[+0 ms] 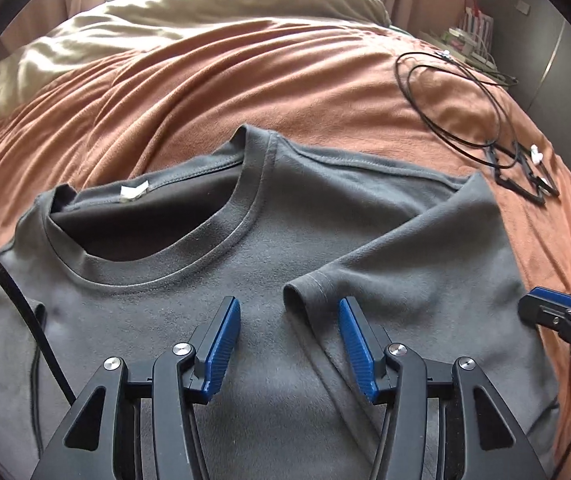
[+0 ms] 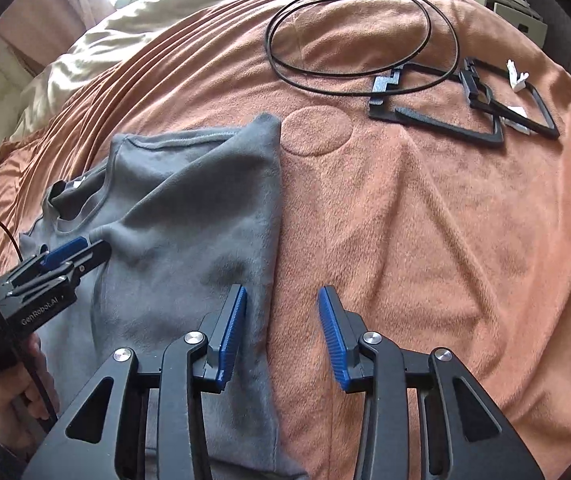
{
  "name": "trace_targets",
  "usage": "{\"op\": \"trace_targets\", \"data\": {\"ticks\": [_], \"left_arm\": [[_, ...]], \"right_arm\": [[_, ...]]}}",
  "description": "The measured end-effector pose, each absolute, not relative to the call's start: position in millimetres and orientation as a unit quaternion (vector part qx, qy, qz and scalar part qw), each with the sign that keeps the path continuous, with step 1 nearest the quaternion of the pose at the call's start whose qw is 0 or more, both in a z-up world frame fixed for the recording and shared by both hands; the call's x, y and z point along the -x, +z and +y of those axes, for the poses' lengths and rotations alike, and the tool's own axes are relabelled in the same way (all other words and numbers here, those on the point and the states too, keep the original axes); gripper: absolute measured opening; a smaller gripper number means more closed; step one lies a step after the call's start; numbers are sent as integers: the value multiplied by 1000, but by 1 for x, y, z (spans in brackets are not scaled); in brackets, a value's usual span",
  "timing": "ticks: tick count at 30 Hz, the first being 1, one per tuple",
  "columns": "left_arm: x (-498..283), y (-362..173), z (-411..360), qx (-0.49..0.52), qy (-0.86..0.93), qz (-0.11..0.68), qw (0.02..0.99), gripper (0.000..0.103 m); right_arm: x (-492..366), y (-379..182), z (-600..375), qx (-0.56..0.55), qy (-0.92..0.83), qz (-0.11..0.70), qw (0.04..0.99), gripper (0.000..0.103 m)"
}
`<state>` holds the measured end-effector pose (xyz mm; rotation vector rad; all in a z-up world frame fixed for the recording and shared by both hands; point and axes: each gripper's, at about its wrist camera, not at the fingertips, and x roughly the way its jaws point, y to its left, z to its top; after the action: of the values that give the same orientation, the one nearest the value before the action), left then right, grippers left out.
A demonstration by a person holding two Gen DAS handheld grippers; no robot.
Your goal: Fold small clothes
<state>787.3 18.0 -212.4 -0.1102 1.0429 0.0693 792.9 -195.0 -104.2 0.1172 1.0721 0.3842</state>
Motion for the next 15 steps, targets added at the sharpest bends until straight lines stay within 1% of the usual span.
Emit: {"op": "trace_targets", "data": {"ticks": [1, 5, 6, 10, 15], "left_arm": [[-787, -213, 21, 59, 37, 495, 866, 51], [-783, -215, 36, 49, 75, 495, 864, 49], [-782, -216, 40, 49, 80, 498, 862, 47], [-778, -204, 56, 96, 56, 478, 871, 47], [-781, -187, 52, 97, 61, 455, 883, 47]], "right_arm": [[-795, -103, -195, -55, 181, 505, 842, 35], [-807, -98, -201, -80, 175, 493, 848, 35], [-809, -97, -202, -87, 175, 491, 849, 35], [-820, -95, -200, -92, 168, 485, 853, 35], [-831, -92, -194, -89, 166, 477, 859, 35]]}}
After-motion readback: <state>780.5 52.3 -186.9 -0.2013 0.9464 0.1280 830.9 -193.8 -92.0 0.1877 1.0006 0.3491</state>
